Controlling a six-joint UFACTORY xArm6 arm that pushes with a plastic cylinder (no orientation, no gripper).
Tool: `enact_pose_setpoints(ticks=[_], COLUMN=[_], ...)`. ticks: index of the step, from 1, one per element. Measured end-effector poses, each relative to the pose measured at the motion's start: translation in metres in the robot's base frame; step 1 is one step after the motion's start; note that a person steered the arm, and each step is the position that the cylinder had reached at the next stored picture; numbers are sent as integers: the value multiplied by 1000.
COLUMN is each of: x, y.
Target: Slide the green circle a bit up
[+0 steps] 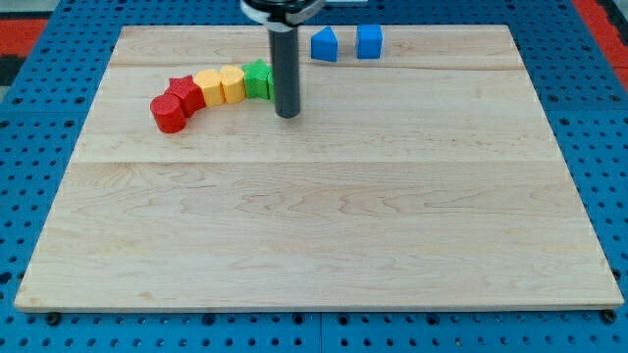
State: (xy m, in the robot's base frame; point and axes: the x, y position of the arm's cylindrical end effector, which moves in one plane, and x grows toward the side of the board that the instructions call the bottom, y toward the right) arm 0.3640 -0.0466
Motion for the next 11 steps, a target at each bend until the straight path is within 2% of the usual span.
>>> enact_pose_setpoints(ticks=[2,4,7,10,11], x=[-3,-16,-40,-54,-62], y=[-26,8,23,-19,-12])
